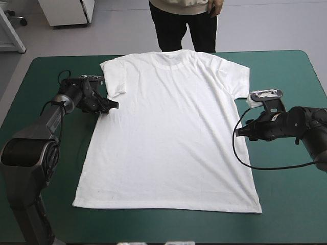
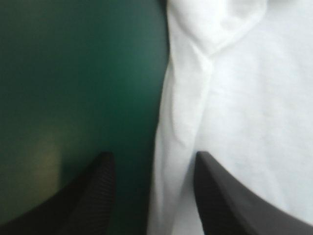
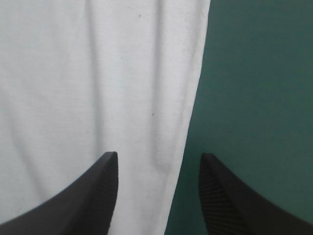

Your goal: Fold the cloth

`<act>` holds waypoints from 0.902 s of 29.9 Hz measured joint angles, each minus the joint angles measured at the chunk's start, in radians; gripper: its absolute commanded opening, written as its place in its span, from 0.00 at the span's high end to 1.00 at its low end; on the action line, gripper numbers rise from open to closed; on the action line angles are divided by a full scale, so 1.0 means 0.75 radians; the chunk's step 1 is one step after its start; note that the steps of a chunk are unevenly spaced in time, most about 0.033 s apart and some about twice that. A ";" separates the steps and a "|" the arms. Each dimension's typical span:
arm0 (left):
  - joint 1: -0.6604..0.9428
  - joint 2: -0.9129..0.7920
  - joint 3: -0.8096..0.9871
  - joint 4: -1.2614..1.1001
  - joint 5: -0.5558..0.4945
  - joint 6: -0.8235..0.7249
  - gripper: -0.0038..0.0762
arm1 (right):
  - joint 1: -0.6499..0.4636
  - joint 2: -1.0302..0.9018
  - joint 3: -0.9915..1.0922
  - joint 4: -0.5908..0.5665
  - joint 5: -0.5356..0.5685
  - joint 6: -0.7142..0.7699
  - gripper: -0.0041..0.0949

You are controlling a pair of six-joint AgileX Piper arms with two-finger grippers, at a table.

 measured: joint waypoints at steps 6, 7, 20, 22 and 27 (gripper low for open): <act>-0.022 0.004 -0.005 -0.021 -0.002 0.028 0.96 | 0.000 0.000 0.000 0.000 0.001 -0.002 0.54; -0.025 0.004 -0.006 -0.025 -0.001 0.037 0.96 | 0.000 0.000 0.000 0.000 0.001 -0.006 0.54; -0.025 0.007 -0.010 -0.037 0.014 0.052 0.96 | 0.000 0.288 -0.320 0.000 0.078 -0.041 0.45; -0.025 0.008 -0.010 -0.039 0.015 0.052 0.96 | 0.000 0.372 -0.398 0.000 0.096 -0.041 0.45; -0.025 0.008 -0.011 -0.039 0.017 0.052 0.96 | 0.000 0.560 -0.573 0.000 0.123 -0.042 0.45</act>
